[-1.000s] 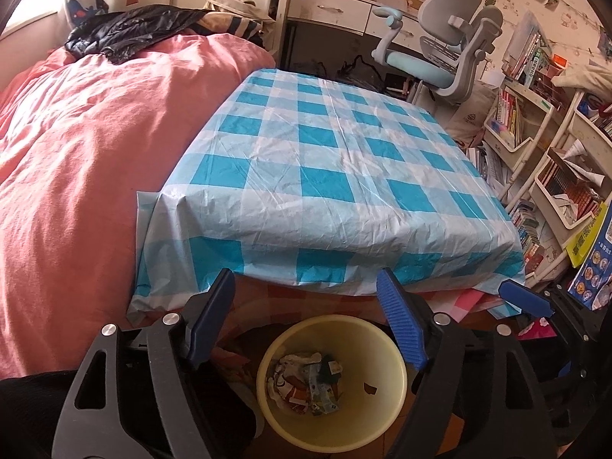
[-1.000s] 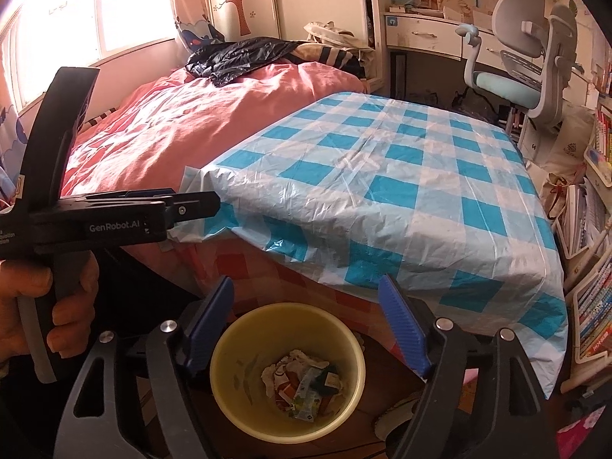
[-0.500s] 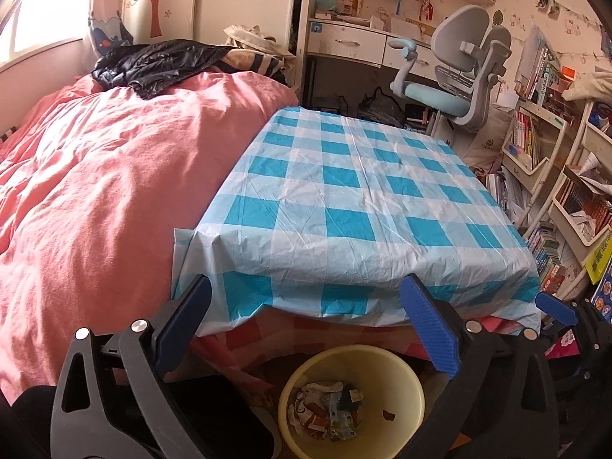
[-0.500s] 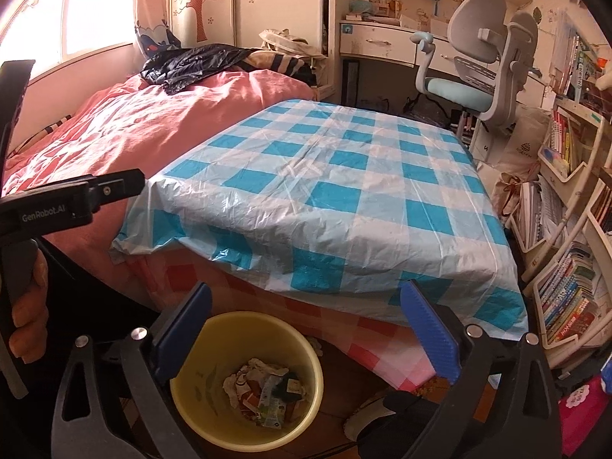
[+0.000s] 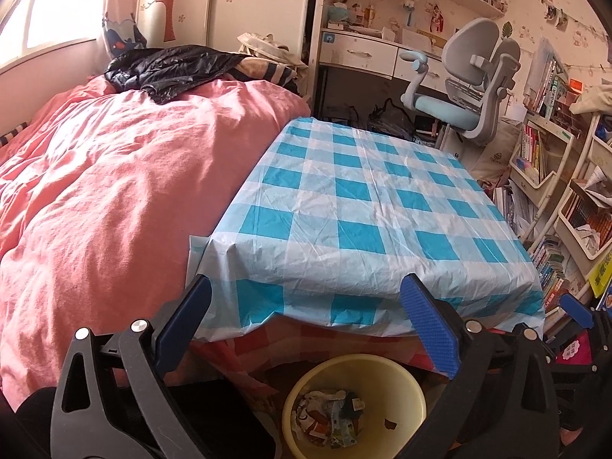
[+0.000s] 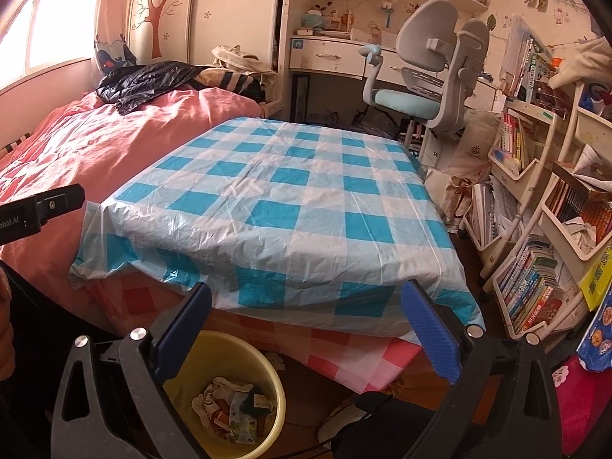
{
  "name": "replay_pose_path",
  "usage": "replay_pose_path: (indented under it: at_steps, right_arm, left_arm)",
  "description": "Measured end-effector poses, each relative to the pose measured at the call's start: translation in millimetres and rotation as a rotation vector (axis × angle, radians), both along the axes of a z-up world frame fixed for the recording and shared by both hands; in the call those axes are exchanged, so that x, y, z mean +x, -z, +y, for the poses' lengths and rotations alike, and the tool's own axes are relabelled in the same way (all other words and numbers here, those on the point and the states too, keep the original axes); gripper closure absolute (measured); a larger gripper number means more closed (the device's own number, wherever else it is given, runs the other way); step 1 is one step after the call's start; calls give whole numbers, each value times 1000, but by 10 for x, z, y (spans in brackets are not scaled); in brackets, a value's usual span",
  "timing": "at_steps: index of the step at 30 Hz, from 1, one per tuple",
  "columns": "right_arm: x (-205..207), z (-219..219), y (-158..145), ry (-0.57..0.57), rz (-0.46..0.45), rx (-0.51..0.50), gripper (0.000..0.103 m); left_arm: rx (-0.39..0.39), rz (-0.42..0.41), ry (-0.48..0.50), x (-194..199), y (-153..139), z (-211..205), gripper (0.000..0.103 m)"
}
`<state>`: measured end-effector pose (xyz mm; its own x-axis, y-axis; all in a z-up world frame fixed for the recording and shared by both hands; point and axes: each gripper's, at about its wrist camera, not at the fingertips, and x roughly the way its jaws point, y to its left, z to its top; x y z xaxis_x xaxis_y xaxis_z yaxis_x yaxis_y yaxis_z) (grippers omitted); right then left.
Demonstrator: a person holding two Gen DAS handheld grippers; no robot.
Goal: Collect trash
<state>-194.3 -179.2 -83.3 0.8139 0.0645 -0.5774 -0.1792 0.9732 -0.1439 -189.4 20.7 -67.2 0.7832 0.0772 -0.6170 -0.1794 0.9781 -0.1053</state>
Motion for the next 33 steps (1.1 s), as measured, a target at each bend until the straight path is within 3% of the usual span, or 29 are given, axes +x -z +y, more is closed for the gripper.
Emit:
replay_pose_path:
  at_steps: [33]
  right_arm:
    - [-59, -96, -42, 83, -62, -22, 8]
  left_arm:
    - [120, -21, -7, -83, -36, -121, 7]
